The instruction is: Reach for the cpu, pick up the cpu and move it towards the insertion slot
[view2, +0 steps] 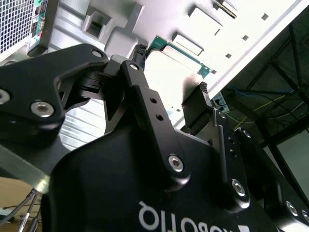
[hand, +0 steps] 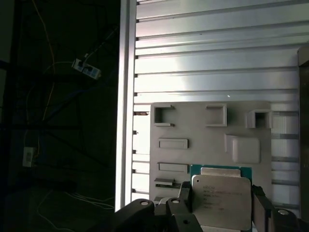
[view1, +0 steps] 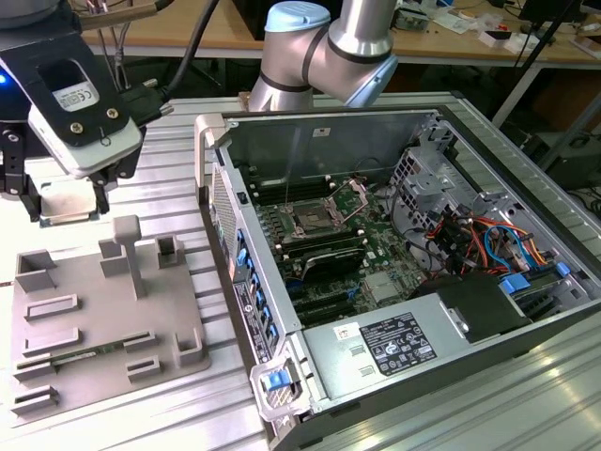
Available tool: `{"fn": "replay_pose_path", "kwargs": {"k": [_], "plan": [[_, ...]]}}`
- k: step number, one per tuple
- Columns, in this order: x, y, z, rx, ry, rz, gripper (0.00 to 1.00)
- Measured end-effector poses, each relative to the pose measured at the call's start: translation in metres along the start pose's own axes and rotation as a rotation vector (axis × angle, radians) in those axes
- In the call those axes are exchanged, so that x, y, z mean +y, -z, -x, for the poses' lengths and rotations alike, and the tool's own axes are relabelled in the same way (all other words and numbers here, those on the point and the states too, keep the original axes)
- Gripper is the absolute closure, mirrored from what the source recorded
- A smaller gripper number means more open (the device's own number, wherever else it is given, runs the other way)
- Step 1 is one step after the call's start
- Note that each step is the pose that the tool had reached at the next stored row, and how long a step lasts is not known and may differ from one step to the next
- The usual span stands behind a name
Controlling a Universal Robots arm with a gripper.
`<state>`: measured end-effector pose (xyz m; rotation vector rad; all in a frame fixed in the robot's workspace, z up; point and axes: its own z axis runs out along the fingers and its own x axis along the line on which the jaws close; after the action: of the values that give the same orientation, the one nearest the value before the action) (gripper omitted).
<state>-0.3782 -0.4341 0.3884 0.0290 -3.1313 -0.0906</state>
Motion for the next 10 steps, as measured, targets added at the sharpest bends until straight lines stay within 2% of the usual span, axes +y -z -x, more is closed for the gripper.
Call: {"fn": "replay_pose_path", "kwargs": {"k": [10], "plan": [[-0.0001,0.0001,0.0085,0.0,0.0,0.0,0.45]]}}
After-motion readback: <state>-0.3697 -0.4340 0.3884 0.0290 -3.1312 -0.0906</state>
